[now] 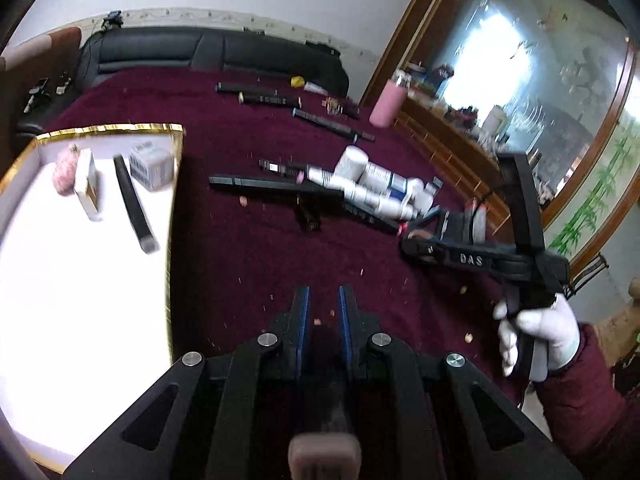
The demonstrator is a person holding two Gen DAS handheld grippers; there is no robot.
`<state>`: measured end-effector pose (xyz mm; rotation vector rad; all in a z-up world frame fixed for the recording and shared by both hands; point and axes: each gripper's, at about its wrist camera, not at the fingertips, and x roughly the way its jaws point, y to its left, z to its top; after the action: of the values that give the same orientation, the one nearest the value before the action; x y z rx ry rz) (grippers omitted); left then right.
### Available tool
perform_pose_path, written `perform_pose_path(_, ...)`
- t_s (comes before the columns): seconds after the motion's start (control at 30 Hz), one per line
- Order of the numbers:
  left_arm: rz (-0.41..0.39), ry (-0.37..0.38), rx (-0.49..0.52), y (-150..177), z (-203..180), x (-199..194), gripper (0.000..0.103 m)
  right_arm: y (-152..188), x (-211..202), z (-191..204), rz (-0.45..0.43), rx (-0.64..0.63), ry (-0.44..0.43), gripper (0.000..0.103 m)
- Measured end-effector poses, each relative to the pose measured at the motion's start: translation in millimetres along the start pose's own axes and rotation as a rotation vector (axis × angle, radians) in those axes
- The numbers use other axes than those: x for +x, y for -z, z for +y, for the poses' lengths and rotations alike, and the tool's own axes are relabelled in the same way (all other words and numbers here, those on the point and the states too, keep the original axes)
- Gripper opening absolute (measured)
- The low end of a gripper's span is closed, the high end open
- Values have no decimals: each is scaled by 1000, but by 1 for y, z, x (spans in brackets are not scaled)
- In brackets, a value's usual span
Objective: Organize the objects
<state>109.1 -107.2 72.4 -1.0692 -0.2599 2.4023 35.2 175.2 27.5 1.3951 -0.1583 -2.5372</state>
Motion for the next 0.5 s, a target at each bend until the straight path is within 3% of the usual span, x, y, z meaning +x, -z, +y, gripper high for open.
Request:
perform_pose_path(0.13, -59, 2, -25, -8, 11, -21, 11, -6, -24, 8, -46, 19, -128, 16)
perform_pose_path(0.23, -68, 16, -57, -13, 21, -30, 11, -11, -31, 19, -59, -8, -147, 16)
perform_pose_path(0.3, -67, 20, -80, -11, 26, -30, 11, -13, -27, 24, -46, -48, -86, 20)
perform_pose_path(0.37, -54, 36, -74, -8, 26, -29, 11, -9, -19, 27, -34, -97, 59, 39)
perform_pose_path(0.43, -43, 49, -51, -4, 20, -27, 11, -2, -10, 24, -17, -136, 150, 40)
perform_pose_path(0.5, -43, 53, -34, -3, 14, -26, 11, 4, -4, 21, -4, -155, 162, 40)
